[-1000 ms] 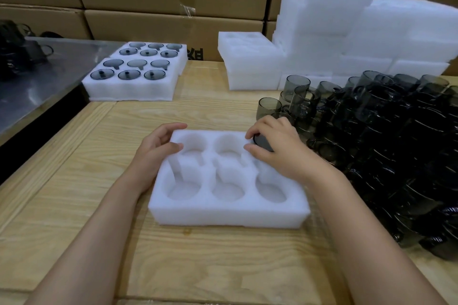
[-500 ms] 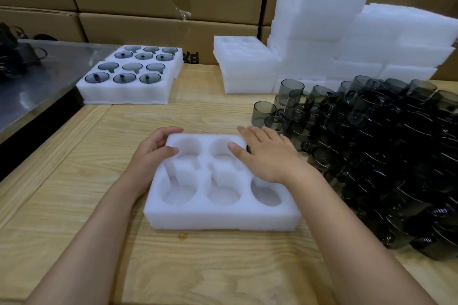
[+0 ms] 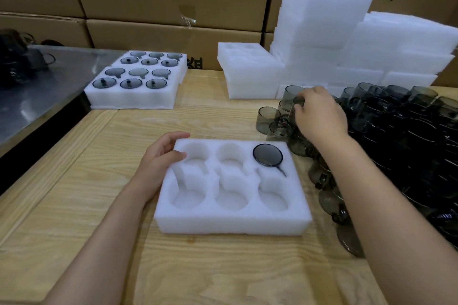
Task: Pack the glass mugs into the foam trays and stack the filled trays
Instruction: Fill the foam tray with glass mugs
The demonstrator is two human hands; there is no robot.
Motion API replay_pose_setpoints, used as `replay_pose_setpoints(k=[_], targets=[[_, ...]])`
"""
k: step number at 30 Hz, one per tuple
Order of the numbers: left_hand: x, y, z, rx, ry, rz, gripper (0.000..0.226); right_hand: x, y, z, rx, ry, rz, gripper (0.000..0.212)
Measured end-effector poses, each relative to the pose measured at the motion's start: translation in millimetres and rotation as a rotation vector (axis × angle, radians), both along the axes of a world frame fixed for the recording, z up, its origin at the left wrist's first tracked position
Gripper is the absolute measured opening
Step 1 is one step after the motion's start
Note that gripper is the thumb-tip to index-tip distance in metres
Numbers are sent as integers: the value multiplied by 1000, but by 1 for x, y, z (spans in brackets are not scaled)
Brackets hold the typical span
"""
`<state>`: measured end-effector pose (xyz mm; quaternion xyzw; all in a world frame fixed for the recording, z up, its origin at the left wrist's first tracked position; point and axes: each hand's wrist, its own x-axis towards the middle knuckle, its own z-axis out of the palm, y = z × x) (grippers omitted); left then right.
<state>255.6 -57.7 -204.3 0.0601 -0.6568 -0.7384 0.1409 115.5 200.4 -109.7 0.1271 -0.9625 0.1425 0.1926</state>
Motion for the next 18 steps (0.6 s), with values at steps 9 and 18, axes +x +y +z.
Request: replay_pose_setpoints(k=[9, 18], targets=[[0, 1, 0, 29, 18, 0, 43, -15, -6, -6, 247, -93, -115, 22], [1, -6, 3, 131, 91, 19, 44, 83, -44, 10, -189, 27, 348, 11]])
